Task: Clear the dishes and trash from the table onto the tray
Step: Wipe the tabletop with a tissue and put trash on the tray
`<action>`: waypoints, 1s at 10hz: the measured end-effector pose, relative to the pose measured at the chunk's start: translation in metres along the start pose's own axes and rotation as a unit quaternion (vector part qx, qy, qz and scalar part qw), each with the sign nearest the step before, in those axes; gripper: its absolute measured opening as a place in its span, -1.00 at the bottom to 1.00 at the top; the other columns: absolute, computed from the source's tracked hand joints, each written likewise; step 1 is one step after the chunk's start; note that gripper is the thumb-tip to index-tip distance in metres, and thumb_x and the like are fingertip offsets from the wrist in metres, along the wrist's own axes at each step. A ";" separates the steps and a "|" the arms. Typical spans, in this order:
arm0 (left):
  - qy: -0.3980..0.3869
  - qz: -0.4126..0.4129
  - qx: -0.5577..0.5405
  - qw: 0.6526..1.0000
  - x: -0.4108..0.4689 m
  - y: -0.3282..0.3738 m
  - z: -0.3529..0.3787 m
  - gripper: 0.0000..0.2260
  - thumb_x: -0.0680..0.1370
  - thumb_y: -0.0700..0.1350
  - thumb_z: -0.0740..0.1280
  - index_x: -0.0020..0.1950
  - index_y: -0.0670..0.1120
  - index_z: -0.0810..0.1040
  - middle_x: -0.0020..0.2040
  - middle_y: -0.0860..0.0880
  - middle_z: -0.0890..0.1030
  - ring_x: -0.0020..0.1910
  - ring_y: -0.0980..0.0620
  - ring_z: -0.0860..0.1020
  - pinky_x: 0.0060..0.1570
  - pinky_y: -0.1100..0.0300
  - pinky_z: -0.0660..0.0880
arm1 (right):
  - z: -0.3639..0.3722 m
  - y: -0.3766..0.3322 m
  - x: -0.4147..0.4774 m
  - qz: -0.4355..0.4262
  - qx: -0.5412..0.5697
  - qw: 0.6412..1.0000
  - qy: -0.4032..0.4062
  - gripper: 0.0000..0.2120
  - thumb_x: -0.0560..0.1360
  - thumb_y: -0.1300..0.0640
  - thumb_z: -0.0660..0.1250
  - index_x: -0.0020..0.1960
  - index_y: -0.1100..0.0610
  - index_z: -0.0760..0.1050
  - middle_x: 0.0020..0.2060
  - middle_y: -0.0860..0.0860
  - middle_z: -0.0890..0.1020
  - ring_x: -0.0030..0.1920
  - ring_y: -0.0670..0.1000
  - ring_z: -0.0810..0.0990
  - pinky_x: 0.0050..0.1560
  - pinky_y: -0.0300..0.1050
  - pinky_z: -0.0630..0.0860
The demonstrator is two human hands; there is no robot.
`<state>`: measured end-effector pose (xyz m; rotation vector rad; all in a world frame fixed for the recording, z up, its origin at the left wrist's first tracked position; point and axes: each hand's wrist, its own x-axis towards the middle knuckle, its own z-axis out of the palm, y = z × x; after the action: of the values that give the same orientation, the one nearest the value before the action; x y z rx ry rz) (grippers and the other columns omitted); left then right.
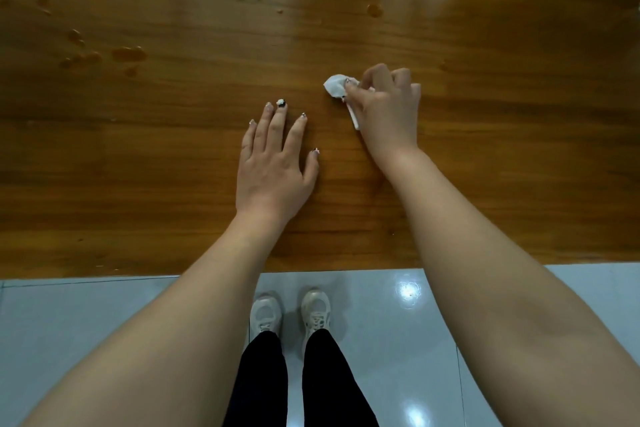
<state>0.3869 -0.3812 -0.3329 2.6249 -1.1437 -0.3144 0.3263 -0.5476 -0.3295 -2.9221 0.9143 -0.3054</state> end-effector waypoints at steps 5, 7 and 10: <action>0.002 0.001 -0.003 1.000 0.000 0.002 -0.001 -0.52 0.63 0.11 0.06 0.54 0.02 0.16 0.57 -0.06 0.09 0.56 -0.02 -0.06 0.48 0.08 -0.18 | -0.016 0.005 -0.071 0.039 0.136 0.990 0.001 -0.84 0.49 0.13 0.37 0.03 0.07 0.68 -0.20 0.04 0.53 -0.07 0.17 0.43 -0.11 -0.04 0.22; 0.004 -0.002 0.001 1.000 0.001 0.001 0.001 -0.52 0.64 0.12 0.04 0.54 0.04 0.15 0.57 -0.05 0.08 0.56 -0.01 -0.06 0.48 0.08 -0.18 | -0.016 0.010 -0.054 0.086 0.152 0.985 -0.011 -0.83 0.51 0.10 0.37 0.06 0.09 0.66 -0.17 -0.01 0.52 0.02 0.11 0.39 -0.05 -0.13 0.15; 0.012 0.019 0.013 1.000 -0.004 0.004 0.002 -0.52 0.65 0.10 0.05 0.53 -0.05 0.19 0.56 -0.13 0.11 0.56 -0.07 -0.02 0.49 0.04 -0.14 | -0.027 0.006 -0.162 0.058 0.145 0.987 0.047 -0.78 0.50 0.09 0.29 -0.02 0.15 0.67 -0.30 0.03 0.50 -0.15 0.09 0.38 -0.25 -0.01 0.38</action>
<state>0.3809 -0.3817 -0.3328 2.6183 -1.1946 -0.2615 0.1875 -0.4604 -0.3314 -2.5969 0.9571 -0.5245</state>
